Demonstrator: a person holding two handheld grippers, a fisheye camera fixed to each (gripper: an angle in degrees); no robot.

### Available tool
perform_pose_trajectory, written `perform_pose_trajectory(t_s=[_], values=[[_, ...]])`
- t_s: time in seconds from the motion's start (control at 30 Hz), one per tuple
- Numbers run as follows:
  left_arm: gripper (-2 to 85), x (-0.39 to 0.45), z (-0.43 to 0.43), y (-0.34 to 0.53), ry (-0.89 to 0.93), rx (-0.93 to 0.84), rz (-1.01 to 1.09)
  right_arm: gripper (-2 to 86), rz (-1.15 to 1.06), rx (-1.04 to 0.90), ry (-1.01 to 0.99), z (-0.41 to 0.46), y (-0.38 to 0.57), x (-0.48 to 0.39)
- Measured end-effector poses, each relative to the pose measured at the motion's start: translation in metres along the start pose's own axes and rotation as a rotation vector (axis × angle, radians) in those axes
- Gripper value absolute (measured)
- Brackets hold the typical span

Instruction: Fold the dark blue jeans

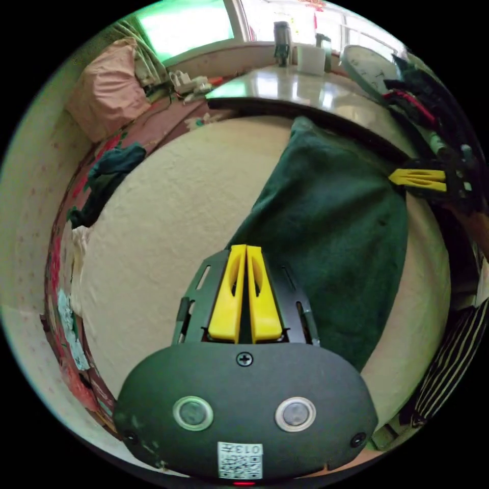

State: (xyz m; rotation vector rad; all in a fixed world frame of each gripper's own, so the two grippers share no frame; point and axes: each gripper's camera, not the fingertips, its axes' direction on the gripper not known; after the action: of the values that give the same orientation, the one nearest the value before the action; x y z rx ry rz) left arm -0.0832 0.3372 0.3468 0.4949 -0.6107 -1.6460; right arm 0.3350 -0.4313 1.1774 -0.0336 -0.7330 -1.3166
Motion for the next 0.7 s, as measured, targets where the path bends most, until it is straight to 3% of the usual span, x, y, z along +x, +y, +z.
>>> perform_pose_trajectory(t_s=[0.1,0.2,0.3,0.4,0.43,0.7], values=[[-0.4,-0.014,0.011,-0.031,0.128,-0.075,-0.084,0.3,-0.006,-0.002,0.0,0.001,0.009,0.011],[-0.4,0.006,-0.012,-0.06,0.11,0.101,-0.001,0.3,0.036,0.102,-0.015,-0.013,0.02,0.026],[-0.3,0.028,-0.01,-0.104,0.082,0.123,0.076,0.4,0.033,0.163,0.031,-0.015,0.028,0.035],[-0.1,0.036,0.017,-0.145,0.095,0.01,0.088,0.5,-0.047,-0.024,0.01,0.017,0.034,0.041],[0.1,0.036,0.028,-0.155,0.098,-0.047,0.088,0.6,-0.043,0.007,0.007,0.017,0.038,0.043],[7.4,0.025,0.016,-0.204,0.188,0.129,0.084,8.4,0.409,0.175,-0.247,-0.007,0.114,0.104]])
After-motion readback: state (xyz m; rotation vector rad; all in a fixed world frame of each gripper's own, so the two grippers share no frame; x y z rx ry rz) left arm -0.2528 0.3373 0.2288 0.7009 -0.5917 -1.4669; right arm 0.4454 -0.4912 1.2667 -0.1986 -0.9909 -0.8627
